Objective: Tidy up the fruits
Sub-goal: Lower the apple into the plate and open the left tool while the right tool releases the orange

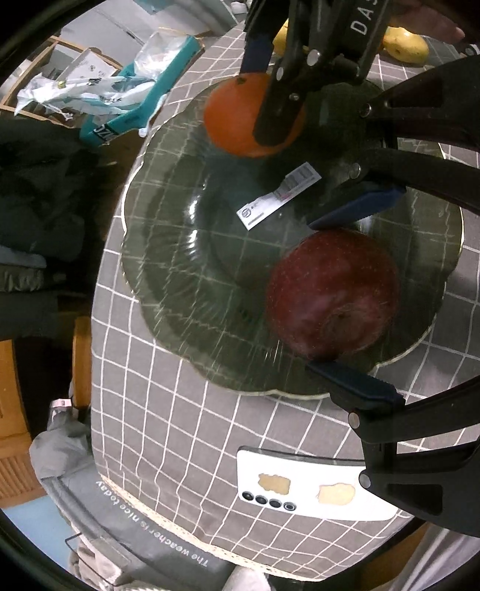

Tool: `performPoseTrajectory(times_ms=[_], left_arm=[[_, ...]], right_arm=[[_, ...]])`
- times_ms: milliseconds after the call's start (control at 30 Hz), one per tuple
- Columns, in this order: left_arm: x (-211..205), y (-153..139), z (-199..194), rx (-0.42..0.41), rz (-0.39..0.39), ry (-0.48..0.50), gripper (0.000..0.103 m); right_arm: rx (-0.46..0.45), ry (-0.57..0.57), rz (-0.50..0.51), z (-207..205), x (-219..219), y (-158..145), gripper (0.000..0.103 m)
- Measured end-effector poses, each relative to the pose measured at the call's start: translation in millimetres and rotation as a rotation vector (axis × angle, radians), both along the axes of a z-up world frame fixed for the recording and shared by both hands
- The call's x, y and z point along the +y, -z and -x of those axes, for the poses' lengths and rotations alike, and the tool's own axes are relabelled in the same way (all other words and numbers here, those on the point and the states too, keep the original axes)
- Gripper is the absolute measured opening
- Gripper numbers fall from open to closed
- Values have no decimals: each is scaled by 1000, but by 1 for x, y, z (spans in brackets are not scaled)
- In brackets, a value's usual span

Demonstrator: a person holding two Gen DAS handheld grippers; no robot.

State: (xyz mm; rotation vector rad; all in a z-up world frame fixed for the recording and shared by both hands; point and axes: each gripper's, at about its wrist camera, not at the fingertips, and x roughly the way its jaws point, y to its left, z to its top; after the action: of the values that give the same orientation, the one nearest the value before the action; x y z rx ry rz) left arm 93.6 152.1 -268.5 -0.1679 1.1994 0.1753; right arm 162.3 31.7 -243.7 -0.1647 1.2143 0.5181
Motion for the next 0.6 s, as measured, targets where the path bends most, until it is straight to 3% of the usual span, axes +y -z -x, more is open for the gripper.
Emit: performPoseTrajectory(times_ms=[233,367,600], left_arm=[[-4,6,-2,31,-5,12,75],[-2,-3,1,-6,-13,4,88],[7,-9,6,-14,4,-19,88]], right_arm=[[13,8,-13,-2,2,3,68],[16,14,-18,-3,0,3,68],[41,19,-24,-3,3,6,69]])
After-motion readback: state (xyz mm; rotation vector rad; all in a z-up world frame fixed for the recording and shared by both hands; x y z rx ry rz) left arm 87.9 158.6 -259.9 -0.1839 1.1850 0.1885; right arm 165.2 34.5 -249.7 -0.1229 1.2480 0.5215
